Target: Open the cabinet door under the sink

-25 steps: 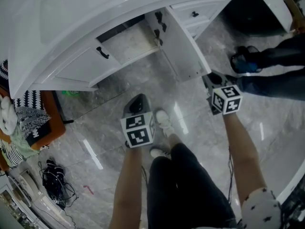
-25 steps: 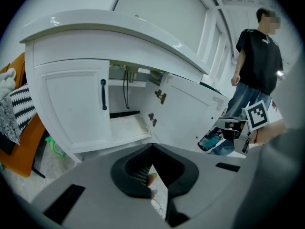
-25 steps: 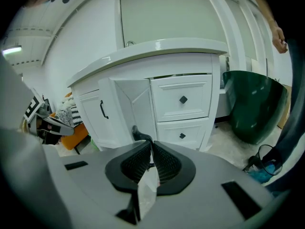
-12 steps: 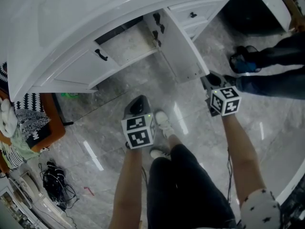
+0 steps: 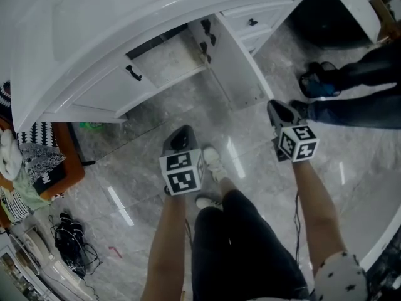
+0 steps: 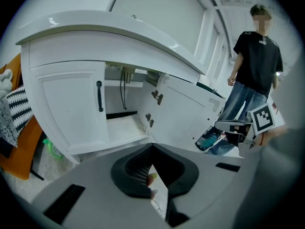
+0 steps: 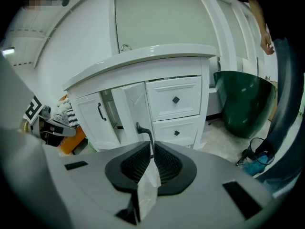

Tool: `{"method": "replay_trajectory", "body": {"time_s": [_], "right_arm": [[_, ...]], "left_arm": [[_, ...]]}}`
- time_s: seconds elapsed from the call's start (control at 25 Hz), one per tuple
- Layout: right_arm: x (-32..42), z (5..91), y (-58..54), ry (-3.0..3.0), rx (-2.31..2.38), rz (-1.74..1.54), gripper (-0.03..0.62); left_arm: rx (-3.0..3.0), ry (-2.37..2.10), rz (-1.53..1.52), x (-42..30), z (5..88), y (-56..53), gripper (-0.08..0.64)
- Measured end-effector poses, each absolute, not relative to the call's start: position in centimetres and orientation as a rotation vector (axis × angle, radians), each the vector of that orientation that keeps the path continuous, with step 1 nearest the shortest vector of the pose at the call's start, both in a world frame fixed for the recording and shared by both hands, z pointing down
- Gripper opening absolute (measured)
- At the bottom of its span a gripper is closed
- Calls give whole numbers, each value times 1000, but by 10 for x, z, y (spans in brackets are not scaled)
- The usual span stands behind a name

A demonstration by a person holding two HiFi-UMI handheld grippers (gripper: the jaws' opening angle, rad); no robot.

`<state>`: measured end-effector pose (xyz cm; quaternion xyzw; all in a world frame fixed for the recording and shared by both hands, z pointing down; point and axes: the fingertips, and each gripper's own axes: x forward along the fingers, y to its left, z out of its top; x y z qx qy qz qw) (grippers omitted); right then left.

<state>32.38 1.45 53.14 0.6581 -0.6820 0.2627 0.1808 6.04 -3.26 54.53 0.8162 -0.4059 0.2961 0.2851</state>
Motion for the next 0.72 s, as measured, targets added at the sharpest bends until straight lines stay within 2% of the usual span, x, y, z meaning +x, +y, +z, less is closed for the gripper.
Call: {"method": "replay_trajectory", "body": {"time_s": [0.4, 0.72], "right_arm": [[311, 515, 25, -1913, 1900, 736, 28], [269, 510, 27, -1972, 1839, 755, 11]], "left_arm": [[2187, -1081, 791, 58, 540, -30, -2], [2177, -1104, 777, 47, 537, -32, -2]]}}
